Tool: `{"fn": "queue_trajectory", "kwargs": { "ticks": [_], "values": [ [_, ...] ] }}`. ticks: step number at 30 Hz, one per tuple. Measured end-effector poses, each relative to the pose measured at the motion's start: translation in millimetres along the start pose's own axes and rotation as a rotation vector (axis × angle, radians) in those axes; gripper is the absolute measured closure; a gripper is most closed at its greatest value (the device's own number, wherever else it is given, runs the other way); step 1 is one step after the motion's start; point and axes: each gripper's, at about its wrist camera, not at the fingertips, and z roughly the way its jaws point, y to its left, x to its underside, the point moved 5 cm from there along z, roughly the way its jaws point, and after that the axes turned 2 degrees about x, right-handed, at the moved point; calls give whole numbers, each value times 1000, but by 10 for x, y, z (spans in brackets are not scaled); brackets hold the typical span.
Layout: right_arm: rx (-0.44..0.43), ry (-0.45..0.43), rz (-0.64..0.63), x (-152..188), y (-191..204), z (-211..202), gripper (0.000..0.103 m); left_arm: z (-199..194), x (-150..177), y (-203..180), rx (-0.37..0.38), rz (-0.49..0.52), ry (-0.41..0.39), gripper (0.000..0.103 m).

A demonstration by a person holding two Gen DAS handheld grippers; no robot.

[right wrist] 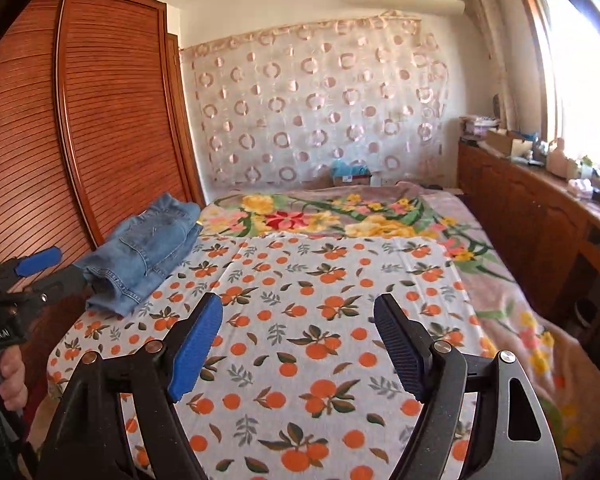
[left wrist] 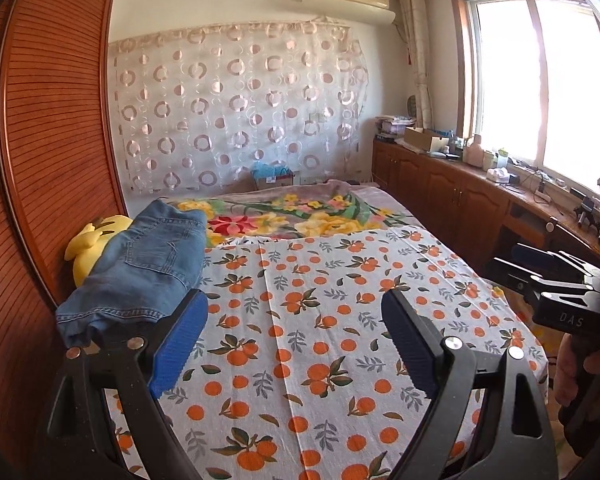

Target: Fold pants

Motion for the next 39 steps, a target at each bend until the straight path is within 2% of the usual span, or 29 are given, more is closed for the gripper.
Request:
{"fn": "queue_trajectory", "kwargs": {
  "ticks": [4, 10, 39],
  "values": [
    [37, -15, -6, 59, 16, -143, 23, -143, -6, 19, -21, 0, -8, 14],
    [34, -21, -5, 155, 73, -248, 23, -233, 30, 38, -30, -3, -16, 14],
    [26, -32, -35, 195, 62, -172, 23, -204, 168, 134, -38, -35, 8, 14]
  ]
}}
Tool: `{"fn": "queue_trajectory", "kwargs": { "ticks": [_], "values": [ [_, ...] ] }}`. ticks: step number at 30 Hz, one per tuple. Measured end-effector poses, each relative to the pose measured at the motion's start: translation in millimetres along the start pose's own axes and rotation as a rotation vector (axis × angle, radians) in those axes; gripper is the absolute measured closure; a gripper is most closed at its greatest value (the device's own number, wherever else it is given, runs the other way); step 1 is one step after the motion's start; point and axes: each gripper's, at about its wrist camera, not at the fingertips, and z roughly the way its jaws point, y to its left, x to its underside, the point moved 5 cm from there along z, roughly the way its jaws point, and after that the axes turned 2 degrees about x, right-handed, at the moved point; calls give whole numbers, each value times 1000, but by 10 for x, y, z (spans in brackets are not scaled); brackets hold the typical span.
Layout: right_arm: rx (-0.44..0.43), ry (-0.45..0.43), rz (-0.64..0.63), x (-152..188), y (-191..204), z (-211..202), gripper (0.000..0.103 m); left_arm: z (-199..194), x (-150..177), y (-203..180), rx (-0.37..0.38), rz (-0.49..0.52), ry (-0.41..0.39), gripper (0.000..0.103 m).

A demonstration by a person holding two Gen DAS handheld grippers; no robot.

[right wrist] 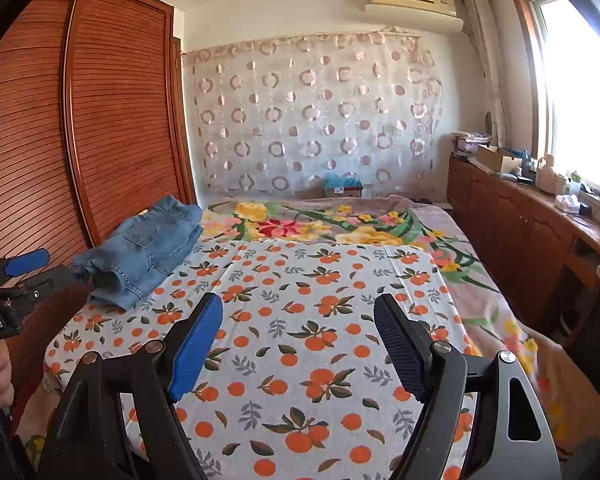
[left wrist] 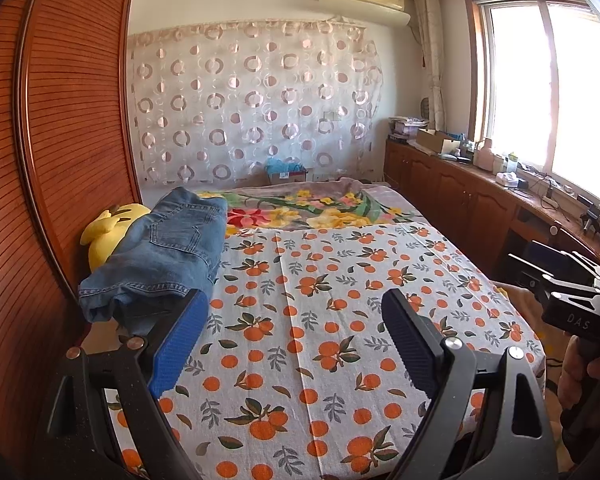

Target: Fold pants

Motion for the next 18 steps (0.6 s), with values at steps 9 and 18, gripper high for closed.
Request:
{"fn": "queue_trajectory", "kwargs": {
  "ticks": [9, 18],
  "values": [
    [2, -8, -1, 3, 34, 9, 23, -6, -1, -5, 0, 0, -2, 14],
    [2, -5, 5, 23, 50, 23, 23, -17, 5, -10, 0, -1, -3, 14]
  ]
}}
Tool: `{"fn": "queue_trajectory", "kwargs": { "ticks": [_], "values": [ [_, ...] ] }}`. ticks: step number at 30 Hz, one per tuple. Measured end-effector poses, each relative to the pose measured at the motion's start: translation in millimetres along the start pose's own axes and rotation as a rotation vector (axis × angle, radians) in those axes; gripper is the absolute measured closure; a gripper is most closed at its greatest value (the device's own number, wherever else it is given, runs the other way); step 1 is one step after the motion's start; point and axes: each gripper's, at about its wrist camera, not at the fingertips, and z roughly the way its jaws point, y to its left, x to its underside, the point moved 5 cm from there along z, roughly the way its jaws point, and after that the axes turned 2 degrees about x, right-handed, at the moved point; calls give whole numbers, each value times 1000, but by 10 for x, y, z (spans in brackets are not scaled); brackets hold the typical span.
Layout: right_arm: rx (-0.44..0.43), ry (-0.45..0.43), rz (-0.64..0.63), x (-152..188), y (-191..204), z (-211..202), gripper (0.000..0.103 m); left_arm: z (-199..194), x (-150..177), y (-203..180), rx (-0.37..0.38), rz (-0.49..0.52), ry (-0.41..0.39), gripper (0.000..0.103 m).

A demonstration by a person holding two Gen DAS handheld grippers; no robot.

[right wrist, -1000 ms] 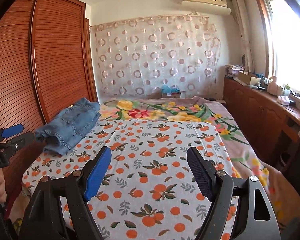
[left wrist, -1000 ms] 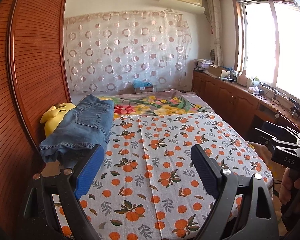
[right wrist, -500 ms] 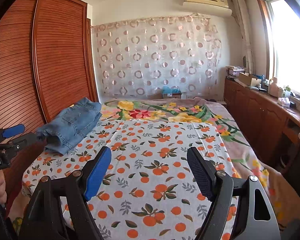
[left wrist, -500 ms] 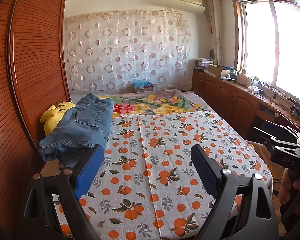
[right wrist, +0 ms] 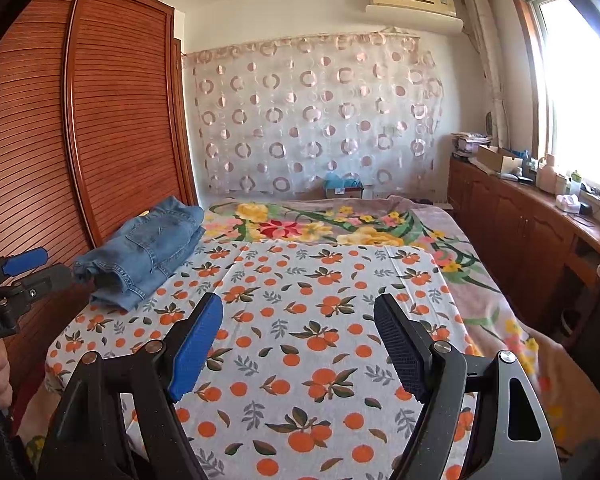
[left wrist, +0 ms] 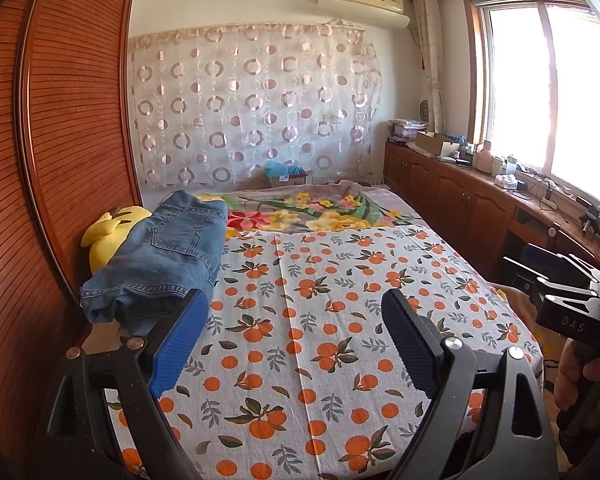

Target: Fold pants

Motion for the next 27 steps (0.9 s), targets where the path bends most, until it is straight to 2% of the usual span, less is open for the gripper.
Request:
{"fn": "queue_trajectory", "kwargs": {
  "ticks": [27],
  "values": [
    [0, 0, 1, 5, 37, -3, 23, -13, -1, -5, -1, 1, -4, 14]
  ]
}}
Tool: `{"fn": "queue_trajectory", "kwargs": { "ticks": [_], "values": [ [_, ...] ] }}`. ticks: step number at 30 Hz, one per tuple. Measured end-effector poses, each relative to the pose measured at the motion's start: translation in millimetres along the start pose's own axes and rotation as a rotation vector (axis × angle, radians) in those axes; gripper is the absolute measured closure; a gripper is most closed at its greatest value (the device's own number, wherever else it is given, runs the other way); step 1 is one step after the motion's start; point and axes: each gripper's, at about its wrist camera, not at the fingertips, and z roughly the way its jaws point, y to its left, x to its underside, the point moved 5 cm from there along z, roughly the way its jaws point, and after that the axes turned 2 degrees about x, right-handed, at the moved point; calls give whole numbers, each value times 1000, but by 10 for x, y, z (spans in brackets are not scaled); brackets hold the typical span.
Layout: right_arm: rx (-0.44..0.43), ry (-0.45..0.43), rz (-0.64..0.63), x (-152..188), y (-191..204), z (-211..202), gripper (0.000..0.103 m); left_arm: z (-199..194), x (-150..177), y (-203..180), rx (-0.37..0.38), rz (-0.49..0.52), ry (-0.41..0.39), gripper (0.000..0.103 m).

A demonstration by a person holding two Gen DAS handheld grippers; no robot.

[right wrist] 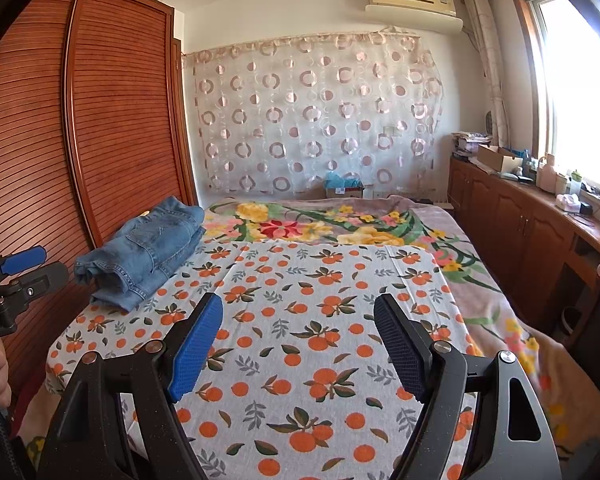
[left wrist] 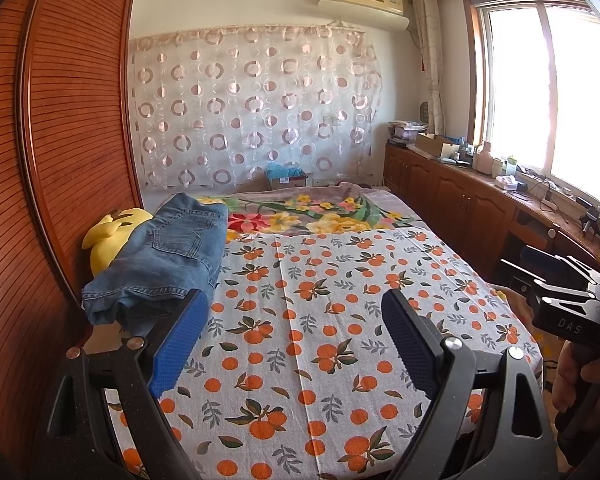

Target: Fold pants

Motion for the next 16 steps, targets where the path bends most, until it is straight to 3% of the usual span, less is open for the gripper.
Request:
{"fn": "queue_trajectory", "kwargs": {
  "ticks": [16],
  "values": [
    [8, -2, 5, -9, 29, 3, 23, -5, -1, -21, 4, 1, -2, 14]
  ]
}}
